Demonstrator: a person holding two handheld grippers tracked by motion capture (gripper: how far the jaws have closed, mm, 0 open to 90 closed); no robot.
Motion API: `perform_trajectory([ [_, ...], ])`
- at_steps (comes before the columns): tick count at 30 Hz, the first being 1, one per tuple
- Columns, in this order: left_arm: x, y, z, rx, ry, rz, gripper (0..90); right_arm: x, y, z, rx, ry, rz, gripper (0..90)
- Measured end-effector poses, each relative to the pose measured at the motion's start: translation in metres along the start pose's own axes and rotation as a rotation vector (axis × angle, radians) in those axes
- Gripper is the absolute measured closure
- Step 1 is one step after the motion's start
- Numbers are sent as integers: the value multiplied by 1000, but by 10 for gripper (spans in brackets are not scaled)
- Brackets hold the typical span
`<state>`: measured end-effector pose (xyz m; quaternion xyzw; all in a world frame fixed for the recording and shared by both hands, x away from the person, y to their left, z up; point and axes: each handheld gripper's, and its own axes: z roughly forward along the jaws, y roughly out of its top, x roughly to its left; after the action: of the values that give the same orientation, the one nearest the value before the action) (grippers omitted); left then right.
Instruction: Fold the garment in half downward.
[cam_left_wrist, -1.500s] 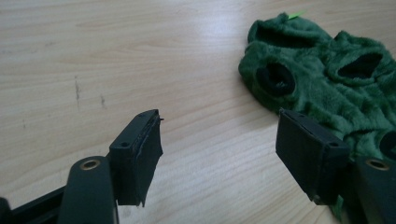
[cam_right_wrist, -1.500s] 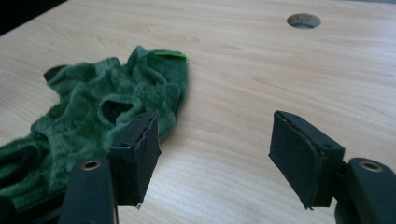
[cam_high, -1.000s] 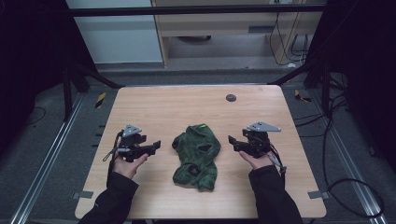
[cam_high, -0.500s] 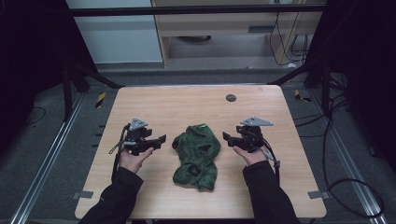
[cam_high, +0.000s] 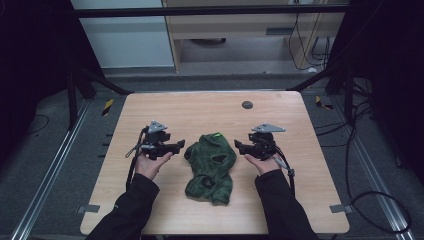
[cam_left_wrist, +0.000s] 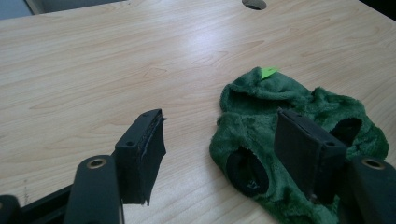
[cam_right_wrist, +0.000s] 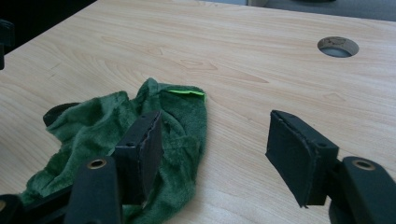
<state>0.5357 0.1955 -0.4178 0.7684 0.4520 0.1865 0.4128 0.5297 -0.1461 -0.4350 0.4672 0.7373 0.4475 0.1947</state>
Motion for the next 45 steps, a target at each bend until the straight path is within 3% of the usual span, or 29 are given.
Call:
perform_trajectory([
  [15,2,1,21,8,17,-11,357,7,4,19,39,10,-1,387],
  [22,2,-1,38,41,32,-5,365,11,2,28,54,18,-1,398],
  [35,-5,1,60,69,22,4,389,8,-4,42,96,11,6,460],
  [45,-4,-6,75,126,10,9,432,6,-9,51,145,12,8,494],
])
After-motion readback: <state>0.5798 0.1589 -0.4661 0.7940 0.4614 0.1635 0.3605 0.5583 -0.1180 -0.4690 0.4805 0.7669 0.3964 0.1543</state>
